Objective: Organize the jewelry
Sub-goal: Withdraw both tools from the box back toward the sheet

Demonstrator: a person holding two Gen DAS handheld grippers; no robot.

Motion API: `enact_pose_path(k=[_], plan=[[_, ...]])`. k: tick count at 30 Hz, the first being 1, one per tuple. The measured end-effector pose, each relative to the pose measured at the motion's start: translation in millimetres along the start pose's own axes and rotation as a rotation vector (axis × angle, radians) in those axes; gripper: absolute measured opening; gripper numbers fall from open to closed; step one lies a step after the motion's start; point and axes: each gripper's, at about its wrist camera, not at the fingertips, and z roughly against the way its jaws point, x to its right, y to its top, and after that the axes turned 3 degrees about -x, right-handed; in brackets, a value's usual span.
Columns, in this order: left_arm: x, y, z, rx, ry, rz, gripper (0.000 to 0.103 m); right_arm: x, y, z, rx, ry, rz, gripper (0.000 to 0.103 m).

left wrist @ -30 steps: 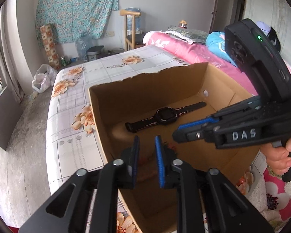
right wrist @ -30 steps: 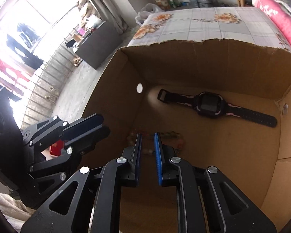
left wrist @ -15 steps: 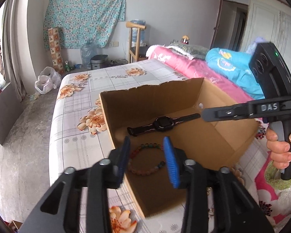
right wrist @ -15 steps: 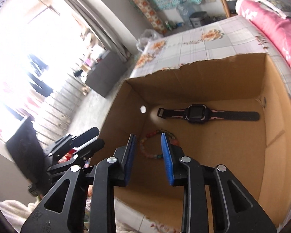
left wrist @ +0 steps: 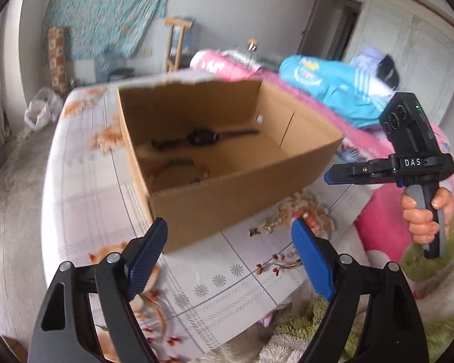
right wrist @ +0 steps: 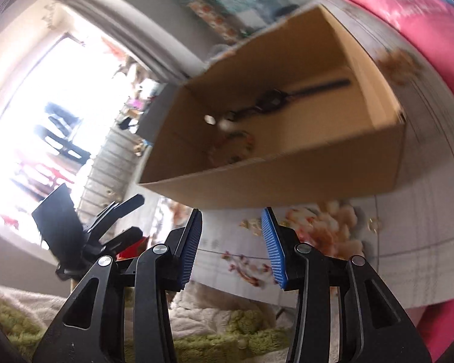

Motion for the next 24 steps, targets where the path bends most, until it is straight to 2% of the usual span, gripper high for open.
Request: enact_pose_path(k=[4, 7, 12, 16, 20, 24], plan=[[0.9, 6.8, -17.3, 0.027, 0.045, 0.008, 0.084, 11.4, 12.9, -7.1, 0.03, -0.068, -0.058, 0.039], [-2.6, 14.0, -24.8, 0.038, 0.074, 0.021, 0.084, 16.5, 24.8, -9.6, 0.055, -0.05, -0.103, 0.04], [-18.8, 26.9, -34.3, 0.065, 0.062, 0.106, 0.084, 23.3, 37.6, -18.8, 0.087, -0.02, -0.148, 0.04], [-12.8, 23.7, -32.7, 0.06, 0.08, 0.076, 0.085, 22.0, 34.6, -9.7, 0.116, -0.05, -0.127, 0.041], [-2.4, 4.1, -45.0, -0.019, 0.119, 0.03, 0.09, 28.1, 14.2, 3.9, 0.121, -0.132, -0.092, 0.042], [3.7, -17.4, -71.7, -0.152, 0.178, 0.031, 0.09, 37.7, -14.7, 2.5, 0.043, -0.212, -0.08, 0.04]])
